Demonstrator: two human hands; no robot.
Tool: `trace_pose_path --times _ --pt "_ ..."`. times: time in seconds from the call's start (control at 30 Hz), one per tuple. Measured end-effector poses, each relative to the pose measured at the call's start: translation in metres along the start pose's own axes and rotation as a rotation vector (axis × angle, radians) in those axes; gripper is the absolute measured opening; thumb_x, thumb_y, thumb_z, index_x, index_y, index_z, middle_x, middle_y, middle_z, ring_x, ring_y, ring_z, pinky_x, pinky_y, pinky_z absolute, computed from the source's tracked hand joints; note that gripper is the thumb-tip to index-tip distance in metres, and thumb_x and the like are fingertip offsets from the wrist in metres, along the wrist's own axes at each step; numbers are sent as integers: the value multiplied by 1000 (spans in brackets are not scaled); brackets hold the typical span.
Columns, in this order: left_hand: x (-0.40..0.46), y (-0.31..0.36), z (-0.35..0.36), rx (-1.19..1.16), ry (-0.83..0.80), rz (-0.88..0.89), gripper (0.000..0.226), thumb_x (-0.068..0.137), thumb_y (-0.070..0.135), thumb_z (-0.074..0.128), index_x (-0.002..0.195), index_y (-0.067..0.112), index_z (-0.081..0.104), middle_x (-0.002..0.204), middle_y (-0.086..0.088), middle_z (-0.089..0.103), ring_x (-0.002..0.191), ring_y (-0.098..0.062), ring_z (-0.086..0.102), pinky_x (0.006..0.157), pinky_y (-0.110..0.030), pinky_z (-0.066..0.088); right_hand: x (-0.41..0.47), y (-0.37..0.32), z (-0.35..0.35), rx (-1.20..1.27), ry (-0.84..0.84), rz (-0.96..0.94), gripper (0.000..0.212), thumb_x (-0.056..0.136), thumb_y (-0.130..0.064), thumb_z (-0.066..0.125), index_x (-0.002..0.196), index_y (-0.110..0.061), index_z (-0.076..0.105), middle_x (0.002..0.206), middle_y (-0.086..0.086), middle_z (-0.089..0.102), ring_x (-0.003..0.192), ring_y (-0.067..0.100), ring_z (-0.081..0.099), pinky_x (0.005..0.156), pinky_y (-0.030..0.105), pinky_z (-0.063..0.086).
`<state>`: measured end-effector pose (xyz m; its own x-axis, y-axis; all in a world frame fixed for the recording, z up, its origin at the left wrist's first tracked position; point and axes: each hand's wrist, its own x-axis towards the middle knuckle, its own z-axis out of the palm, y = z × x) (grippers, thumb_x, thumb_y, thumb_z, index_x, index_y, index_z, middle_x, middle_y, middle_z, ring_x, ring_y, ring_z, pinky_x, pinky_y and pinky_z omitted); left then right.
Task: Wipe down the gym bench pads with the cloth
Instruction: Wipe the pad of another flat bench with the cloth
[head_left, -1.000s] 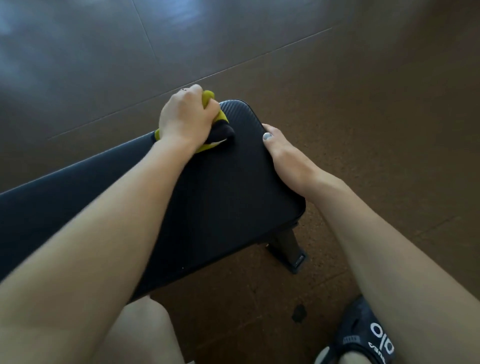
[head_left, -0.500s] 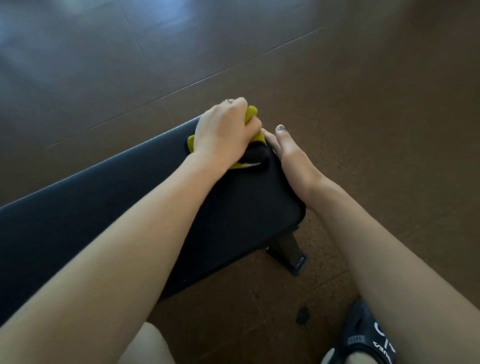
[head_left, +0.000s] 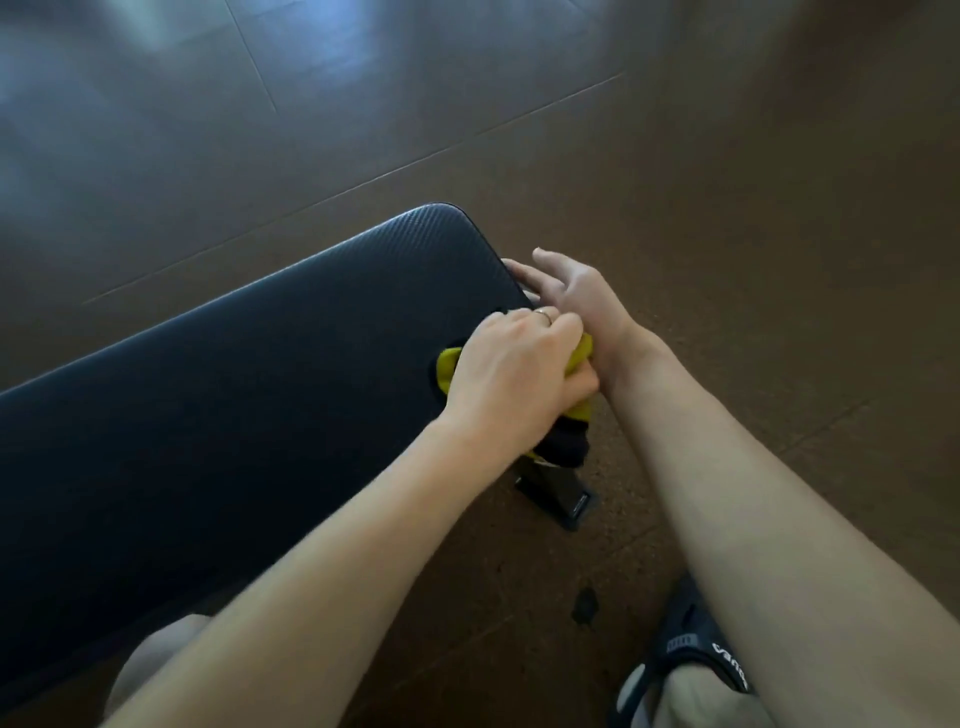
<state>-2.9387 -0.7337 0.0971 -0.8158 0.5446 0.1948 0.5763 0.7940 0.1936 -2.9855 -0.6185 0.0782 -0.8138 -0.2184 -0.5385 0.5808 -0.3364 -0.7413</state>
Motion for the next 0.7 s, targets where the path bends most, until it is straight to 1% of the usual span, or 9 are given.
trace_pose_path --times 0.1,0.23,0.3,0.37,0.43,0.5,0.57,0.63,0.7 --pt "-25 -6 -1 -53 25 64 16 90 30 57 82 16 58 77 0 60 72 -21 59 69 -36 44 -3 -2 12 -182 -49 -23 40 102 -45 48 127 -18 64 125 4 69 114 23 65 113 47 46" --pt "-52 -35 -16 -109 49 56 20 89 31 57 78 18 47 75 3 48 69 -22 52 67 -36 40 -4 -2 25 -476 22 -108 72 87 -58 54 152 -28 45 146 -3 58 131 19 58 117 48 40" --pt "-55 -70 -27 -123 83 -107 24 89 34 55 77 20 39 75 1 45 70 -30 53 65 -38 35 -6 -2 31 -586 59 -135 77 93 -63 47 161 -29 31 160 -6 43 145 17 43 123 44 30" --pt "-43 -121 -35 -54 114 -329 25 92 31 57 78 17 41 81 -12 55 79 -39 57 68 -42 37 -8 2 29 -667 97 -138 70 103 -62 35 164 -31 20 168 -8 26 154 16 24 127 42 18" --pt "-19 -170 -45 -1 104 -549 22 95 29 56 85 12 47 98 -24 63 93 -45 58 77 -47 41 -10 5 27 -718 120 -157 68 104 -63 28 164 -32 18 169 -8 24 156 17 20 127 43 15" --pt "-2 -190 -48 -10 74 -661 25 98 32 52 94 7 53 109 -28 63 102 -46 57 81 -47 41 -12 2 34 -810 164 -159 66 105 -63 24 164 -33 18 168 -5 28 155 20 24 124 42 18" --pt "-9 -172 -44 -5 72 -627 25 97 34 51 92 9 52 107 -25 64 100 -45 58 80 -46 41 -13 -1 39 -912 200 -132 65 106 -62 21 164 -32 17 168 0 30 153 24 27 121 43 22" --pt "-43 -132 -38 -24 111 -461 22 92 36 50 83 18 42 90 -19 63 85 -42 60 73 -46 43 -13 -6 47 -1029 232 -124 69 107 -62 19 165 -26 13 169 3 26 154 26 25 121 44 22" --pt "-85 -89 -39 -81 109 -308 24 90 35 51 79 21 35 74 -7 52 68 -34 54 67 -42 42 -7 -7 60 -1188 293 -159 71 107 -61 18 166 -21 10 170 8 20 156 28 21 122 47 20"
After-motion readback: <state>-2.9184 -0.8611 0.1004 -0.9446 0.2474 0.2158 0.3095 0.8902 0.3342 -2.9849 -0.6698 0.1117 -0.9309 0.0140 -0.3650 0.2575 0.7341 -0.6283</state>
